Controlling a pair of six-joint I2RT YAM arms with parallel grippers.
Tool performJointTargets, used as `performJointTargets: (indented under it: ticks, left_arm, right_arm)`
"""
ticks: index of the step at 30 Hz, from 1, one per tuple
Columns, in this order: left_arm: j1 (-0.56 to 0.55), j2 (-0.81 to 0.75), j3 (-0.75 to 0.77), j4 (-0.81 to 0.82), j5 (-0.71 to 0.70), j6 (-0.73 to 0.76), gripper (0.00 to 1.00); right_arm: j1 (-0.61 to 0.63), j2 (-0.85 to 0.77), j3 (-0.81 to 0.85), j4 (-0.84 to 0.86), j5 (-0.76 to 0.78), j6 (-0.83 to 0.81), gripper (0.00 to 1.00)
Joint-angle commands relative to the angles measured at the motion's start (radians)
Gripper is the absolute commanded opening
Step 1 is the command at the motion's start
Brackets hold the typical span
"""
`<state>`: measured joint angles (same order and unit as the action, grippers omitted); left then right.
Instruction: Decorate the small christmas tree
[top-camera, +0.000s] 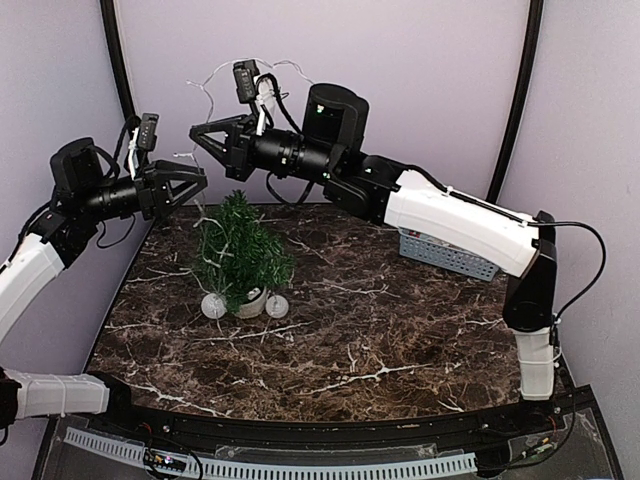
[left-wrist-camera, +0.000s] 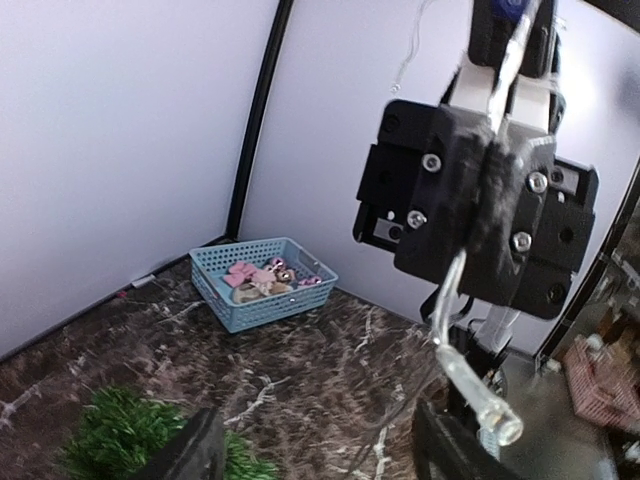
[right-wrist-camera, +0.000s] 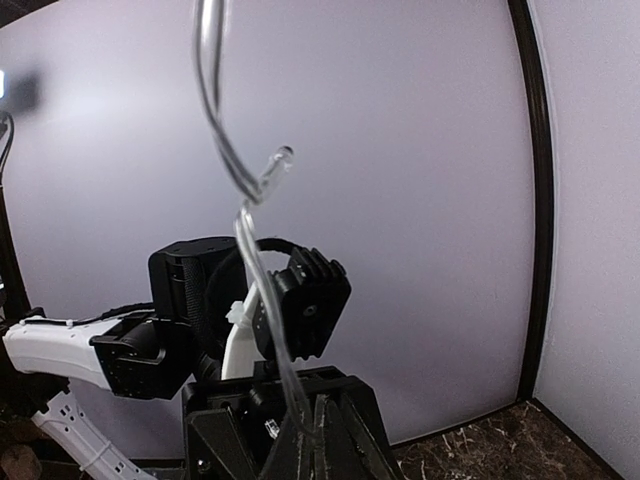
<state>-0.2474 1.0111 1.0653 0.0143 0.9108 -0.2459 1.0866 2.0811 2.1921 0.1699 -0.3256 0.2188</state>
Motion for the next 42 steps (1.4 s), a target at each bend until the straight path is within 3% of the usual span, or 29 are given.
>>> performJointTargets:
  ticks: [1,5,7,10,15,16,19,21,24,26,28,34,39,42]
  left_arm:
    - [-0.006,0.013,0.043,0.034,0.06,-0.007,0.56]
    - [-0.007,0.028,0.056,0.037,0.074,-0.008,0.48]
    - [-0.007,0.035,0.065,0.04,0.085,-0.011,0.34]
    - [-0.007,0.042,0.077,0.048,0.106,-0.02,0.05]
    - [-0.007,0.008,0.074,0.125,0.085,-0.075,0.0]
    - [-0.007,0.005,0.081,0.135,0.079,-0.086,0.0]
    - [-0.007,0.002,0.107,0.159,0.034,-0.137,0.0]
    - [-0.007,0.0,0.126,0.162,-0.01,-0.154,0.0]
    - [-0.006,0.0,0.15,0.165,-0.056,-0.167,0.0]
    - [-0.006,0.004,0.162,0.167,-0.072,-0.171,0.0]
    - [-0.006,0.01,0.17,0.168,-0.078,-0.173,0.0]
    - [-0.006,0.021,0.179,0.177,-0.073,-0.191,0.0]
    - [-0.006,0.017,0.195,0.149,-0.082,-0.177,0.0]
    - [-0.006,0.016,0.201,0.127,-0.085,-0.166,0.0]
  right_arm:
    - [0.011,-0.031,0.028,0.021,-0.011,0.005,0.0]
    - [0.012,-0.02,0.04,0.006,-0.008,0.01,0.0]
    - [0.012,-0.015,0.043,-0.001,-0.005,0.012,0.0]
    - [0.012,-0.011,0.043,-0.013,0.019,0.014,0.0]
    - [-0.005,-0.014,0.035,-0.054,0.086,0.053,0.0]
    - [-0.011,-0.017,0.025,-0.061,0.092,0.066,0.04]
    - [-0.03,-0.043,-0.031,-0.066,0.078,0.095,0.45]
    - [-0.034,-0.072,-0.084,-0.064,0.058,0.089,0.67]
    - [-0.034,-0.132,-0.193,-0.032,-0.021,0.063,0.8]
    - [-0.036,-0.159,-0.257,-0.007,-0.09,0.04,0.84]
    - [-0.036,-0.176,-0.312,0.007,-0.124,0.028,0.85]
    - [-0.036,-0.146,-0.296,-0.035,-0.121,-0.013,0.75]
    - [-0.037,-0.091,-0.215,-0.084,-0.126,-0.049,0.5]
    - [-0.037,-0.074,-0.188,-0.087,-0.145,-0.056,0.42]
